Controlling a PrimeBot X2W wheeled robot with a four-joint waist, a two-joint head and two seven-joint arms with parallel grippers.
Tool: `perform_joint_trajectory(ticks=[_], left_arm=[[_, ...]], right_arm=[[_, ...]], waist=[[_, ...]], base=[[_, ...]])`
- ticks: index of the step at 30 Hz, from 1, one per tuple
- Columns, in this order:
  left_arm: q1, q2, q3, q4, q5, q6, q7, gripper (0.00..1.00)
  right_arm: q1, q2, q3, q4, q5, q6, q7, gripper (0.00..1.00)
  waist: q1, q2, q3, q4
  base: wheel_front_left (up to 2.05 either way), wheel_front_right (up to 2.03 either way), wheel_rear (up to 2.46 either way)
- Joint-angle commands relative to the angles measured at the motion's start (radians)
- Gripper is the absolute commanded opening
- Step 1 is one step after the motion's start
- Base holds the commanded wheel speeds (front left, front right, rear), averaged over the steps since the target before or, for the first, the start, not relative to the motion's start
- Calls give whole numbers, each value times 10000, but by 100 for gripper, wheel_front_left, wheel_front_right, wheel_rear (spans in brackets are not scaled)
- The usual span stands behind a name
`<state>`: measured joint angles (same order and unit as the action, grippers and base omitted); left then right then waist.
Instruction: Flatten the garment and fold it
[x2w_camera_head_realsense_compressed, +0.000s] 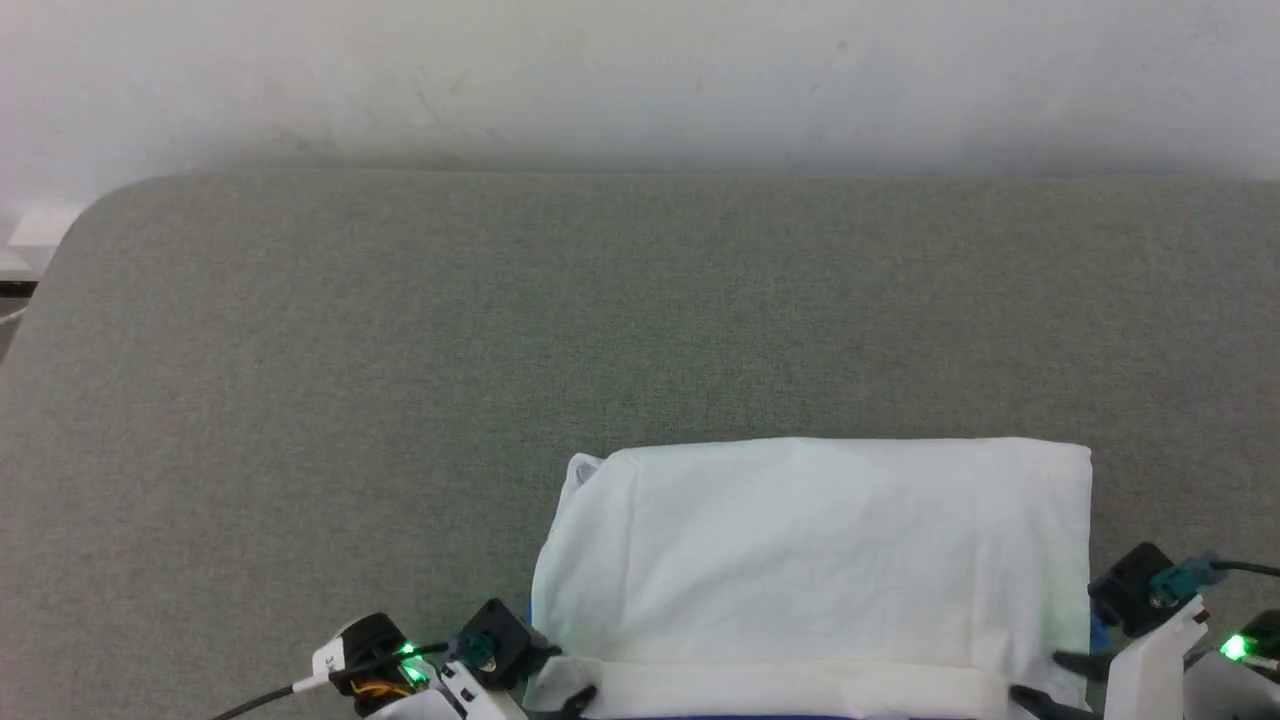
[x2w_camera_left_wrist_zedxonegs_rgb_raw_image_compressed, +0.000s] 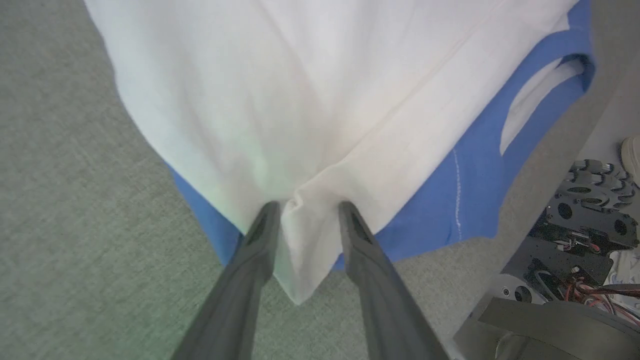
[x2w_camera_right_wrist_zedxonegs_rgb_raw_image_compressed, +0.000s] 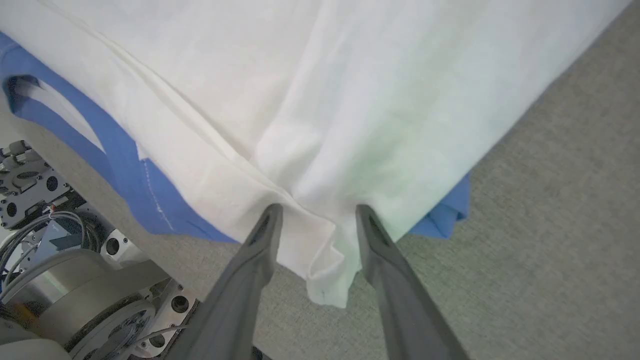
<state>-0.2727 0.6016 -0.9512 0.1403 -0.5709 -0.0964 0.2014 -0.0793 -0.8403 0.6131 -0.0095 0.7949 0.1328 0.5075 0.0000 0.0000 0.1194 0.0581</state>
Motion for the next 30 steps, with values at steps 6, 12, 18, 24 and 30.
perform_joint_trajectory(ticks=[6, 12, 18, 24, 30], left_arm=[[72, -359, 603, 15, -509, 285, -1067, 100], [190, -335, 1809, -563, -1343, 886, -2017, 100], [349, -500, 3024, -799, -1467, 1925, -3622, 100], [1048, -1064, 4358, -643, -1175, 3028, -4594, 100], [2267, -2167, 6606, -1434, 596, 3463, -4628, 100]], right_arm=[[-391, 218, -413, -288, 650, -21, -797, 100], [-450, 461, -1589, -731, 783, -21, -1645, 100], [16, 1546, -3416, -473, -275, -21, -2720, 100], [1025, 3598, -5240, 36, -1775, -21, -2951, 100], [1860, 5354, -6393, 702, -3281, -21, -2381, 100]], waist=[[0, 0, -734, 53], [0, 0, -1196, 125], [0, 0, -1337, 262], [0, 0, -1273, 328], [0, 0, -1207, 396]], base=[[0, 0, 0], [0, 0, 0], [0, 0, 0], [0, 0, 0], [0, 0, 0]])
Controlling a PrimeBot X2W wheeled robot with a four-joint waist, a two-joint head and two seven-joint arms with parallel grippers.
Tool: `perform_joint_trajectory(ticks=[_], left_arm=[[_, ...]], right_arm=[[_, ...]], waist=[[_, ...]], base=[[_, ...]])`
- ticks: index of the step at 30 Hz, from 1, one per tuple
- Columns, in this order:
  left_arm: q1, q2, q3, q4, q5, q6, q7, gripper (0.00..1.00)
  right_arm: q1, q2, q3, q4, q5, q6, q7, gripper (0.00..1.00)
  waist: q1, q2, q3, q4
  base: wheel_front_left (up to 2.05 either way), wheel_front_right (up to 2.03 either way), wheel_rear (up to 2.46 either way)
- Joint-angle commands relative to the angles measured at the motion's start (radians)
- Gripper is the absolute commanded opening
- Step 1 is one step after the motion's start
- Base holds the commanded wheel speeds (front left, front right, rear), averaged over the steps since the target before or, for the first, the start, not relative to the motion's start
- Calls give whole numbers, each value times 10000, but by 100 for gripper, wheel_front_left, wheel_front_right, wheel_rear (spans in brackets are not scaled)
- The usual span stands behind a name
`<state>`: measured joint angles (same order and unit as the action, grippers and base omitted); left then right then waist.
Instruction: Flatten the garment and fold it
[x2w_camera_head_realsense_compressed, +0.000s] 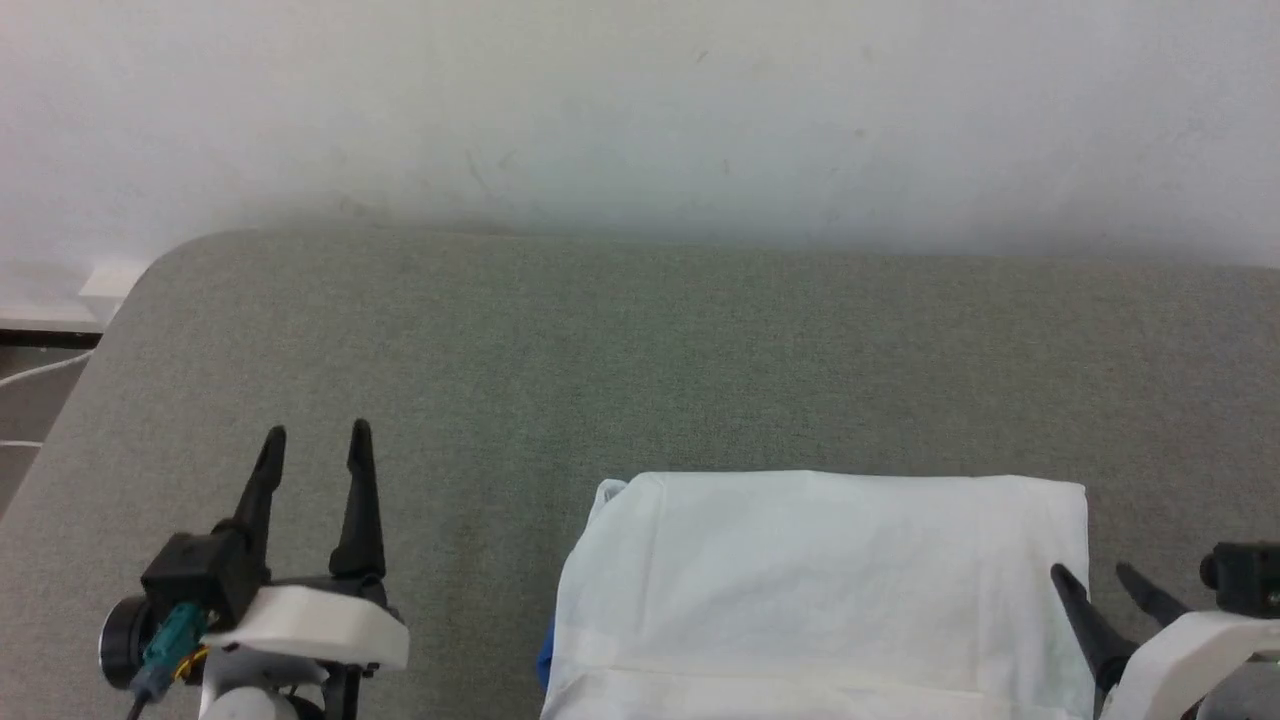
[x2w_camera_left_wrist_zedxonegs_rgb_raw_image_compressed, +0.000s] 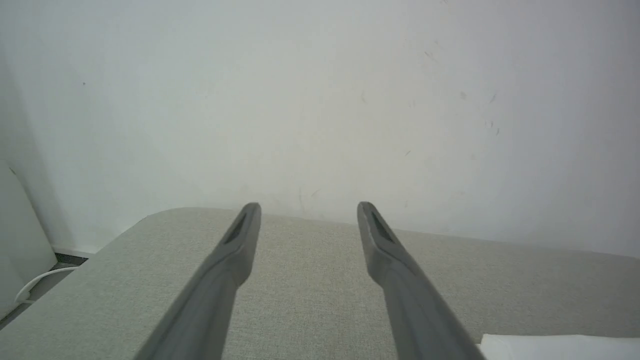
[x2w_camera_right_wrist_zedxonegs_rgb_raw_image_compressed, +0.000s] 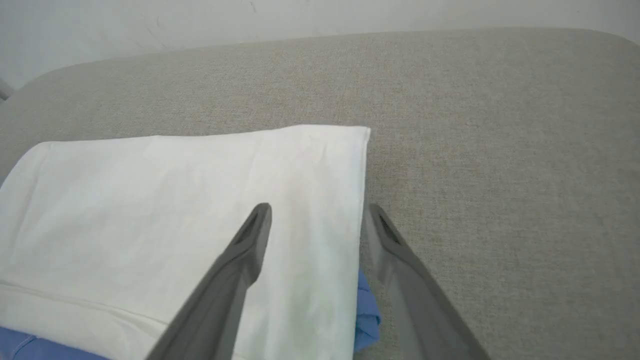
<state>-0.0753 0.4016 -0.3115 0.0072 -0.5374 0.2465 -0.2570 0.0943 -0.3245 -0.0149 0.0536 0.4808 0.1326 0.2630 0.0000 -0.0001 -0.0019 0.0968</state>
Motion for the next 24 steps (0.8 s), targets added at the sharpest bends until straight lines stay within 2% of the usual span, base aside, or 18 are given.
perform_joint_trajectory(ticks=[1, 5, 9, 17, 24], left_arm=[[524, -345, 520, -232, 611, 31, -44, 100], [1290, -1039, 1473, -635, 1799, -157, -45, 100], [1708, -1540, 1944, -626, 2513, -642, -46, 100], [1544, -2245, 2584, -500, 3250, -1518, -46, 100], [1334, -2761, 2953, -483, 3667, -2041, -47, 100]], right_arm=[[194, 460, -315, 203, -287, -19, 170, 100], [324, 1398, -1161, 710, -866, -19, 652, 100], [252, 1958, -1673, 1139, -1107, -19, 1104, 100], [-387, 1983, -1602, 1996, -918, -19, 1866, 100], [-650, 2013, -767, 2657, -298, -19, 2600, 100]], waist=[[0, 1, 8, 12], [0, 1, 13, 55], [0, 1, 41, 138], [0, 1, 416, 355], [0, 1, 939, 520]], base=[[0, 0, 0], [0, 0, 0], [0, 0, 0], [0, 0, 0], [0, 0, 0]])
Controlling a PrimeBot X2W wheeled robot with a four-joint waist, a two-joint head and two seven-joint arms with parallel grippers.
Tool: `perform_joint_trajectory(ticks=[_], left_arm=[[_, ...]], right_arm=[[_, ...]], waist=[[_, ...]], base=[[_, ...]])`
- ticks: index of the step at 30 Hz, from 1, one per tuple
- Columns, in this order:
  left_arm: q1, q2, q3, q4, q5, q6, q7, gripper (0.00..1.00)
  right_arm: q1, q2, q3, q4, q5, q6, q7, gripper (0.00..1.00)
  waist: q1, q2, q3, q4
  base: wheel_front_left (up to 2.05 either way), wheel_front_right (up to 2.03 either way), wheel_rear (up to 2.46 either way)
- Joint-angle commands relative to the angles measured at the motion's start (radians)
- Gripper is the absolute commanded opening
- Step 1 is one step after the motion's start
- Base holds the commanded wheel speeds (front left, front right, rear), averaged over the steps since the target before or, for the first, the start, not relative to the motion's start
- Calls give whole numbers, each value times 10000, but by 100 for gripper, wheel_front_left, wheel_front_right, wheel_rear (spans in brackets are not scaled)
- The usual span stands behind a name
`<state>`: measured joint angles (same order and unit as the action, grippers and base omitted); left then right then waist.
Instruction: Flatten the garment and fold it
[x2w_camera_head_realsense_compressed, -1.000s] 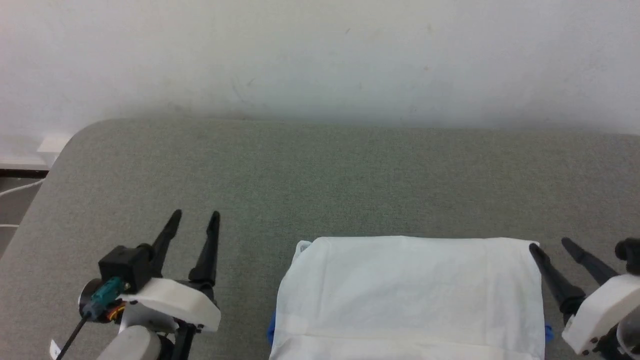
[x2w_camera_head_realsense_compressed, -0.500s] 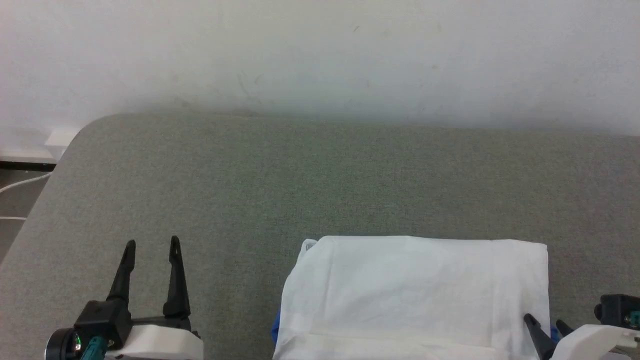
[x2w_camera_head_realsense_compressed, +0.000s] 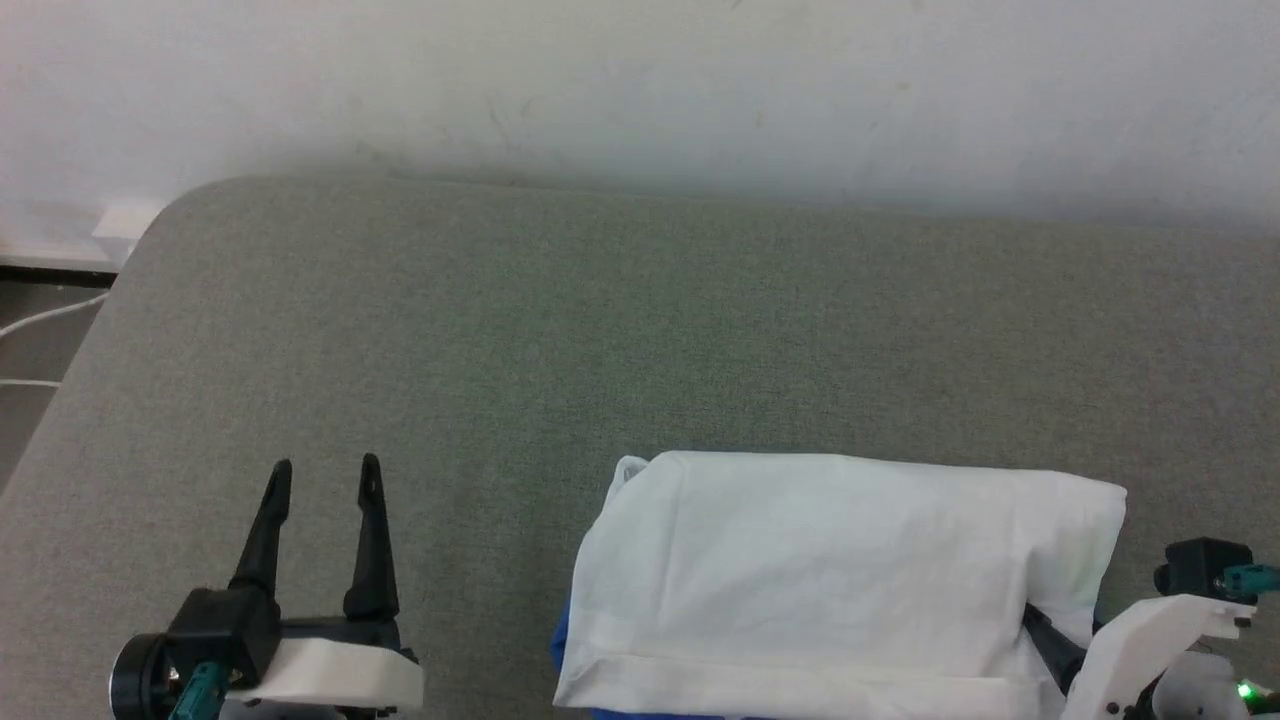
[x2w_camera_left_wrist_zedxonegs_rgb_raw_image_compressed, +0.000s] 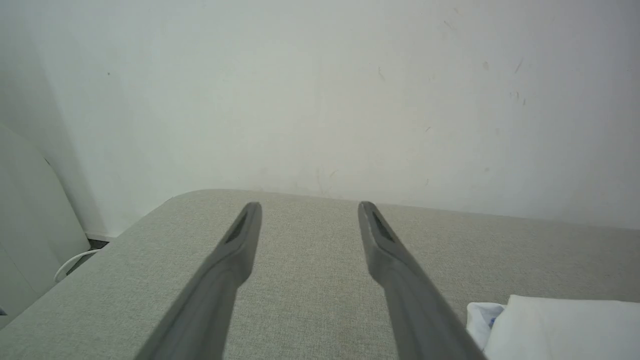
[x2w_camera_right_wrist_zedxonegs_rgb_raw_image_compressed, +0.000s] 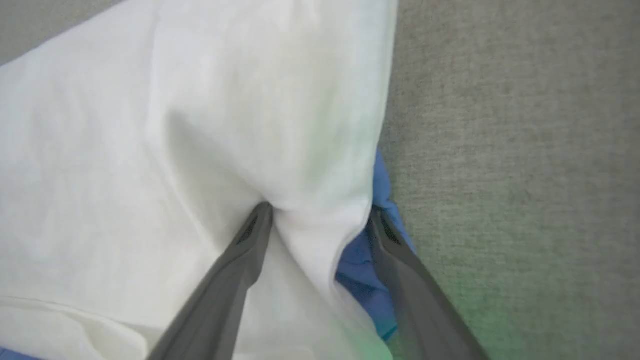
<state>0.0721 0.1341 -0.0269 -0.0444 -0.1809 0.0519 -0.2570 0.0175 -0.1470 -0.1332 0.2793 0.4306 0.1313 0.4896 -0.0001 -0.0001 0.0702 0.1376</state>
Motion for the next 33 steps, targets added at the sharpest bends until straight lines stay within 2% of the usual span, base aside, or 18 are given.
perform_joint_trajectory(ticks=[1, 2, 3, 4, 14, 21, 27, 33], left_arm=[[-151, -140, 167, 39, 147, -148, -47, 100], [-156, -188, 229, 43, 188, -199, -47, 100], [-160, -229, 290, 42, 226, -253, -47, 100], [-174, -266, 349, 43, 263, -308, -47, 100], [-290, -505, 762, 161, 557, -641, -47, 100], [-128, -639, 877, 255, 676, -855, -47, 100], [-74, -715, 901, 358, 746, -965, -47, 100], [65, -761, 994, 494, 745, -1032, -47, 100]], right_arm=[[137, 241, 622, 459, 347, -6, 448, 100], [163, 241, 788, 517, 479, -6, 547, 100], [188, 228, 912, 568, 556, -6, 602, 41], [201, 203, 1027, 604, 615, -6, 617, 0], [-35, -187, 702, 751, 551, -6, -475, 0], [-331, -722, -659, 750, 84, -6, -1375, 0], [-481, -1265, -1723, 1020, -578, -6, -1432, 0], [-244, -1334, -1444, 124, -621, -6, -1042, 0]], waist=[[1, 1, 261, 123], [1, 1, 304, 127], [1, 1, 348, 127], [1, 1, 378, 129], [1, 1, 274, -50], [1, 1, 19, -243], [1, 1, -160, -298], [1, 1, -495, -341]], base=[[0, 0, 0], [0, 0, 0], [0, 0, 0], [0, 0, 0], [0, 0, 0], [0, 0, 0], [0, 0, 0], [0, 0, 0]])
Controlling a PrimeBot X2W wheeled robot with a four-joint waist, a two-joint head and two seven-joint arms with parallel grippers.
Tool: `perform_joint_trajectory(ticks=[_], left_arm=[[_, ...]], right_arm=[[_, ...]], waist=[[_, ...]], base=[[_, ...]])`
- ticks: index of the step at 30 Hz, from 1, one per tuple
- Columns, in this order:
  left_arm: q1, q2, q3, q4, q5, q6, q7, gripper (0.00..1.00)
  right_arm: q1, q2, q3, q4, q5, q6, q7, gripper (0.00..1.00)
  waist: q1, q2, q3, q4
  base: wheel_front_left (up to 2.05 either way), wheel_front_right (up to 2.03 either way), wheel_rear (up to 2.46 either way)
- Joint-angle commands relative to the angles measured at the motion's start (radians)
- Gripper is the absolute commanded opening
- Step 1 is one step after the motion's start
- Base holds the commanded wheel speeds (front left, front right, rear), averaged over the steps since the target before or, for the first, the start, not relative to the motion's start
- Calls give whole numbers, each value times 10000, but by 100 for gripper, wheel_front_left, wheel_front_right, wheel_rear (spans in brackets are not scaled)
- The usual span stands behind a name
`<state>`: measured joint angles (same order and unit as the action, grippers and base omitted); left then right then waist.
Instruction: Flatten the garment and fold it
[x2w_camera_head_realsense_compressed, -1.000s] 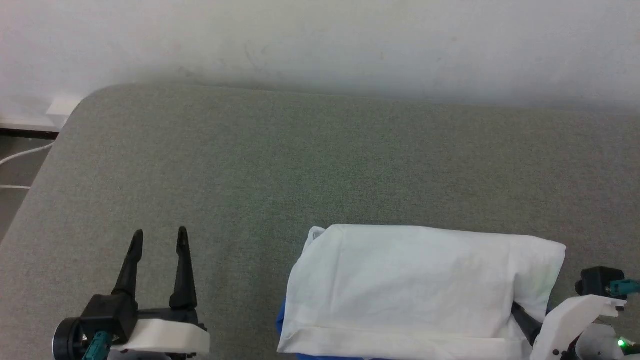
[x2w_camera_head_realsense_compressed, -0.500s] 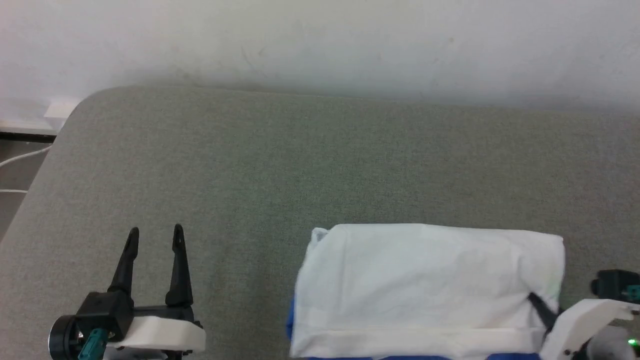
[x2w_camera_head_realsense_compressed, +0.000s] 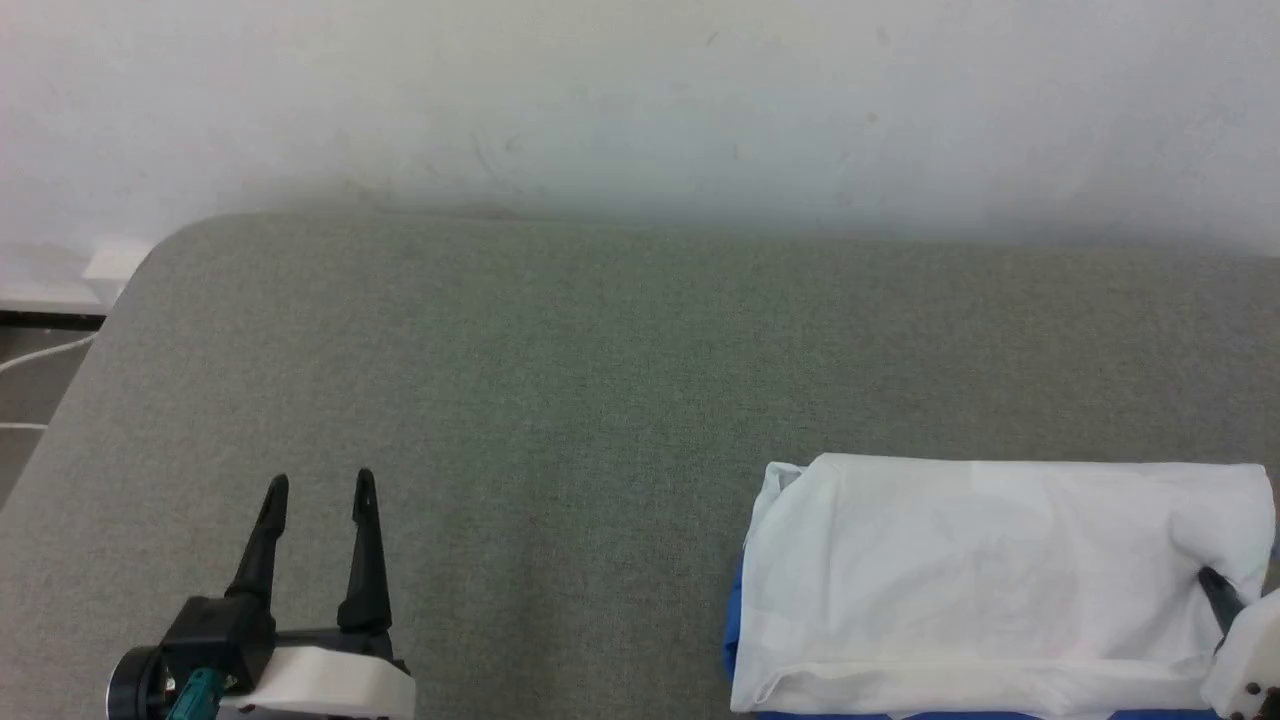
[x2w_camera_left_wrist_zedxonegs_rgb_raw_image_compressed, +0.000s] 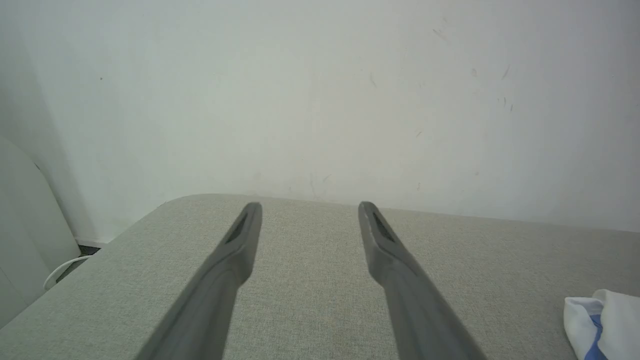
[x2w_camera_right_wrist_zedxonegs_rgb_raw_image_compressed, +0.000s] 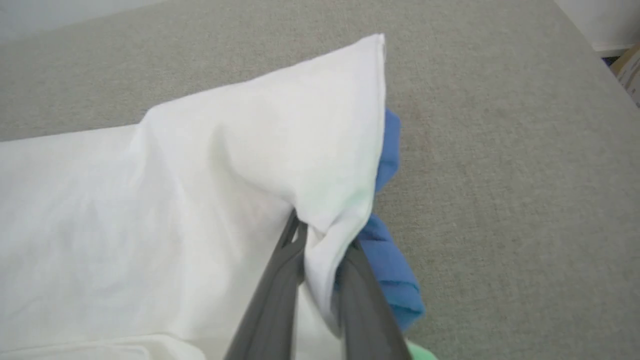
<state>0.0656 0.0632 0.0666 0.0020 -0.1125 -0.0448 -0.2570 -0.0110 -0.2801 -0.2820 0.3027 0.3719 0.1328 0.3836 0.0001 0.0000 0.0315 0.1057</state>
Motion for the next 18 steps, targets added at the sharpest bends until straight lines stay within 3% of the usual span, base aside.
perform_joint_trajectory(ticks=[1, 11, 18], left_arm=[[158, -57, 81, 37, 53, -72, -47, 100], [346, -106, 242, -17, -46, -79, -47, 100], [380, -121, 234, -27, -109, -43, -47, 100]], right_arm=[[125, -5, 140, -376, -49, -21, 124, 0], [1094, 519, 1772, -3556, 30, -21, 2105, 0], [857, 1212, 3065, -4346, -23, -21, 2737, 0]], waist=[[-1, 0, -159, -32], [-1, 0, -456, 41], [-1, 0, -458, 338]], base=[[0, 0, 0], [0, 0, 0], [0, 0, 0]])
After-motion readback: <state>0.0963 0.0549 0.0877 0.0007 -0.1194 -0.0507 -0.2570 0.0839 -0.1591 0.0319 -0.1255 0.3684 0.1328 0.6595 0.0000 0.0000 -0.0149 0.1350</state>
